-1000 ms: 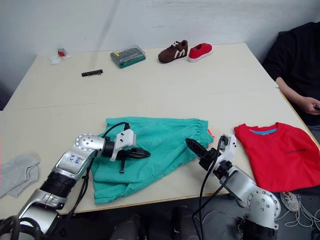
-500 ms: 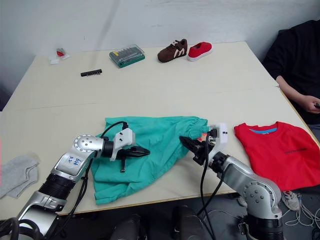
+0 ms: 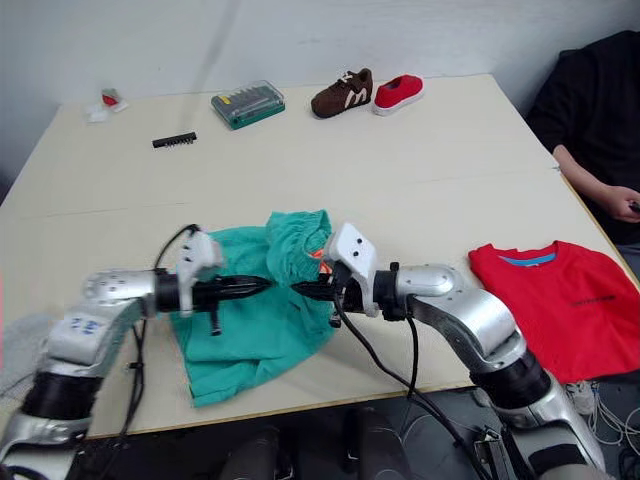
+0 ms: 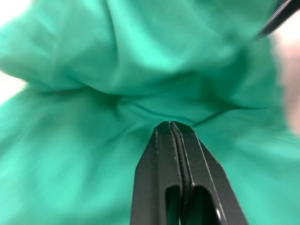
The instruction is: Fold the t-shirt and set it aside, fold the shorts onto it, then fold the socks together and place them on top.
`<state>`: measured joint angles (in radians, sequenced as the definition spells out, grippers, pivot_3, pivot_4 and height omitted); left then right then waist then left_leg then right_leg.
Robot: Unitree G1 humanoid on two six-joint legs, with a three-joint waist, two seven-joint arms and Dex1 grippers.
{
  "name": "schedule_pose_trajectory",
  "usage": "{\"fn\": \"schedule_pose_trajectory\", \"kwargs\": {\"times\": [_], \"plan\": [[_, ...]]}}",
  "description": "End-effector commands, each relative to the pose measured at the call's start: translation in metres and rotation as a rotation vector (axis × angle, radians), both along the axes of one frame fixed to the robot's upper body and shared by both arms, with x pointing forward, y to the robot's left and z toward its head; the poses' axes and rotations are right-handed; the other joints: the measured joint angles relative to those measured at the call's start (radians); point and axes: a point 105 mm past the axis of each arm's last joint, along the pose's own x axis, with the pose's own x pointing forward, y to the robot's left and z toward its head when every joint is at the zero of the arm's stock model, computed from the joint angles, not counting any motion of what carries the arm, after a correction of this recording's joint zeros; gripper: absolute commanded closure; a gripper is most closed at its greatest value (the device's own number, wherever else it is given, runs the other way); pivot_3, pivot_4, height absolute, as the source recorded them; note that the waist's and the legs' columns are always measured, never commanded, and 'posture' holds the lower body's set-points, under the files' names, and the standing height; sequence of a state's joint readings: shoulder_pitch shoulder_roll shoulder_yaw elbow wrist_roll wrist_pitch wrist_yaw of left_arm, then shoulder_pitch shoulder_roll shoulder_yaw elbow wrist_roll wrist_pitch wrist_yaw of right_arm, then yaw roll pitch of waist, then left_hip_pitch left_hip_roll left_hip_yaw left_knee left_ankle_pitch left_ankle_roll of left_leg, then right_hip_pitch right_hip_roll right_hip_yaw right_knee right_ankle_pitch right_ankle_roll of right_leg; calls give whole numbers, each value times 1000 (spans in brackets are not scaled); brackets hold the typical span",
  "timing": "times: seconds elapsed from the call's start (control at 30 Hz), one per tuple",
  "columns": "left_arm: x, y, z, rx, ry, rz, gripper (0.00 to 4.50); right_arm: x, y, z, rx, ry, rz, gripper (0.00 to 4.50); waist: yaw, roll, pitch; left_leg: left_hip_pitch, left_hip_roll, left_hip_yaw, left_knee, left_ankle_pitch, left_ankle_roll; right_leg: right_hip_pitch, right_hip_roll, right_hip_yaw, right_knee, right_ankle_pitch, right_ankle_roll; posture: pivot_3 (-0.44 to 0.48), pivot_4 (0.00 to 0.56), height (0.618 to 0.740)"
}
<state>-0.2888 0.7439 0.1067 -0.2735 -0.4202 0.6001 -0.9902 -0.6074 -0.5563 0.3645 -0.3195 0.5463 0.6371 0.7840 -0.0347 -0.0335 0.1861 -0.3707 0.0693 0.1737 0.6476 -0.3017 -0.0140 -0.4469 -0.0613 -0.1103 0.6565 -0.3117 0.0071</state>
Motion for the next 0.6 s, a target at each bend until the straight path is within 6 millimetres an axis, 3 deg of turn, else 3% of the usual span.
{"fn": "schedule_pose_trajectory", "kwargs": {"times": [0.03, 0.1, 0.2, 0.4, 0.5, 0.6], "plan": [[-19, 27, 15, -11, 20, 80, 4500, -7, 16, 15, 0, -107, 120, 4487, -4, 0, 0, 0, 0, 0, 0, 0, 0, 0, 0, 0, 0, 0, 0, 0, 150, 740], [-26, 43, 13, 6, 45, 137, 4500, -9, 21, 17, -12, -142, 166, 4487, -2, 0, 0, 0, 0, 0, 1, -1, 1, 0, -1, 0, -1, 0, 0, 0, 150, 740], [-33, 82, 2, 68, 55, 292, 4500, -20, 40, 20, -37, -201, 310, 4487, -4, 0, 1, 0, 0, 0, 1, -1, 1, 1, -1, 0, -1, 0, 0, 0, 150, 740], [-32, 98, 0, 82, 38, 355, 4500, -16, 69, -1, -146, -357, 412, 4487, 1, 0, 1, 0, 0, -3, 0, -1, 1, 2, -1, -3, 0, 1, -2, 0, 150, 740], [-29, 103, 1, 94, 22, 377, 4500, -12, 78, -10, -168, -400, 432, 3826, 0, 0, 1, 0, -1, -2, 1, -1, 1, 2, -2, -3, 0, 2, -3, 0, 150, 740], [-26, 108, 5, 102, 7, 389, 4500, -16, 83, -13, -148, -381, 460, 2836, -1, 0, 1, 0, -1, -2, 1, -1, 1, 1, -2, -3, 0, 2, -3, 0, 150, 740]]}}
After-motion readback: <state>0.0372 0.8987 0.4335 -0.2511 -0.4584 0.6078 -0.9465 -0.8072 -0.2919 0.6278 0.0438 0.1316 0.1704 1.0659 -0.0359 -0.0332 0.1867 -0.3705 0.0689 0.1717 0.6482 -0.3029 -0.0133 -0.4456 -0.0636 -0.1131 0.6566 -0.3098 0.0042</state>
